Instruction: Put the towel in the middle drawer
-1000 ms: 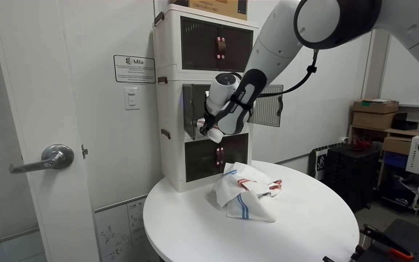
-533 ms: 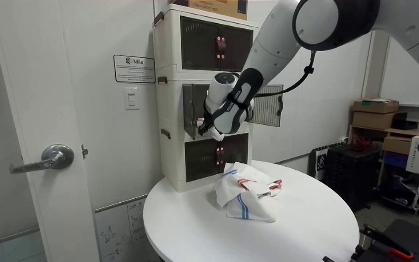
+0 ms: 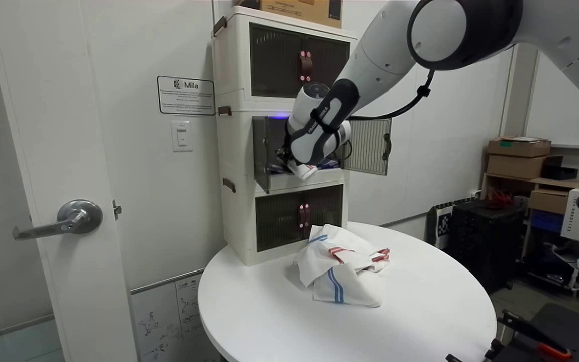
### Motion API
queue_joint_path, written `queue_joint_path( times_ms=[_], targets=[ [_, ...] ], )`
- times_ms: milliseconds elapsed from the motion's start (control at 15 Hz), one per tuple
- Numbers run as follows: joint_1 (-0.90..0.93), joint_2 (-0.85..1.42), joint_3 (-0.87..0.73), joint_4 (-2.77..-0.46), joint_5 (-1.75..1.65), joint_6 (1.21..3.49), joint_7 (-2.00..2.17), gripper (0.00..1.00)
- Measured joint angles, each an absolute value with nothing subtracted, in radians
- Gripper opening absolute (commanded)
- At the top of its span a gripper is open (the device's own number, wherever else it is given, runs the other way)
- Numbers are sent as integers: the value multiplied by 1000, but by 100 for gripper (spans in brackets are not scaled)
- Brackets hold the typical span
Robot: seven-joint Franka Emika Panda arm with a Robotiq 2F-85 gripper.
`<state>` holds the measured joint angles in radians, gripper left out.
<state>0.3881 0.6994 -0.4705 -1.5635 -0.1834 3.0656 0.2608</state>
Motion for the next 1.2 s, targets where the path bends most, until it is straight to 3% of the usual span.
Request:
queue_joint_path(
  times_ms=[867,933,1000,1200],
  targets=[
    [366,717,-460,-1417,-104,3051,399,5],
    [366,722,-460,-1401,-103,3043,411,30],
    [366,728,-460,-1386,-103,3033,415,32],
    [366,745,-445,-1364,-103,3004,412,53]
  ],
)
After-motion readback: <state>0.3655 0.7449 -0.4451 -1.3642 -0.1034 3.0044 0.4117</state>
